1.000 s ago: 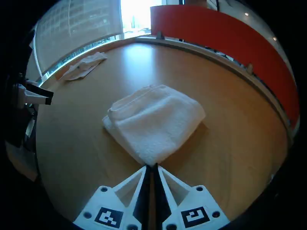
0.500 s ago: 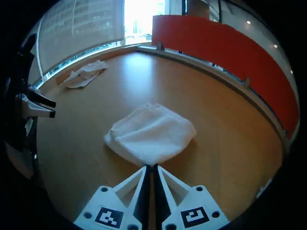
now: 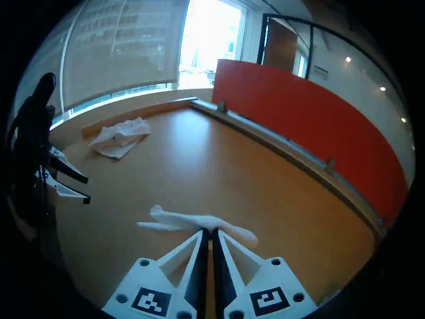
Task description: Fold towel
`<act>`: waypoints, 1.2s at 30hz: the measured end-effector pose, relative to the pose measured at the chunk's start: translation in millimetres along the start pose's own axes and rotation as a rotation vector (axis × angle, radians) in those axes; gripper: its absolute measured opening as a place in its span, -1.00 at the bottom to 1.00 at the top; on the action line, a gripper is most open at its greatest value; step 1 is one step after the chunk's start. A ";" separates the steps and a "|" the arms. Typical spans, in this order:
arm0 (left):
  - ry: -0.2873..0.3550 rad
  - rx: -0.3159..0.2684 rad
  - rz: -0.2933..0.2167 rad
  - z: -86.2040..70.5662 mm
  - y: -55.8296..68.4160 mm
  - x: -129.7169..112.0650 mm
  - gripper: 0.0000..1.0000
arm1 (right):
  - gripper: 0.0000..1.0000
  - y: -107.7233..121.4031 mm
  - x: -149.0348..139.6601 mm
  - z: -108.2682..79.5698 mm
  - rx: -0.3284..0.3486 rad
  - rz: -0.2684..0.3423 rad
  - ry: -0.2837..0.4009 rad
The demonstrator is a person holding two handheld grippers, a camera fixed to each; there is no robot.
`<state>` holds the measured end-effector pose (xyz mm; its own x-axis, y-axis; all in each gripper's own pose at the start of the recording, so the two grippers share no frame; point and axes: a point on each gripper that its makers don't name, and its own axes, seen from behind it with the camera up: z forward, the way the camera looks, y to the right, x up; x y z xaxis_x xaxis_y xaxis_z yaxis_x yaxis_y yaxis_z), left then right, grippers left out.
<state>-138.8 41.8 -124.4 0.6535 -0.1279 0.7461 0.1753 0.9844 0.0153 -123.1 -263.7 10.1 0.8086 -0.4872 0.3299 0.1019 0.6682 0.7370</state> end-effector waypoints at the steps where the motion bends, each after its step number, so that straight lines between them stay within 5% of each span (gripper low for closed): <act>1: 0.002 -0.001 0.002 -0.3 0.5 1.5 0.89 | -0.90 2.1 5.6 -3.6 -0.003 0.000 0.008; 15: 0.017 -0.019 0.025 -2.5 8.2 14.0 0.89 | -0.91 39.0 22.6 -39.3 -0.054 0.038 0.040; 36: 0.008 -0.026 0.057 4.7 21.7 23.4 0.89 | -0.91 157.6 -9.8 -102.3 -0.184 0.081 0.011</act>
<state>-123.1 60.7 -103.4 0.6687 -0.0725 0.7400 0.1563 0.9867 -0.0446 -55.7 -96.1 62.7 0.8246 -0.4222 0.3766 0.1394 0.7968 0.5879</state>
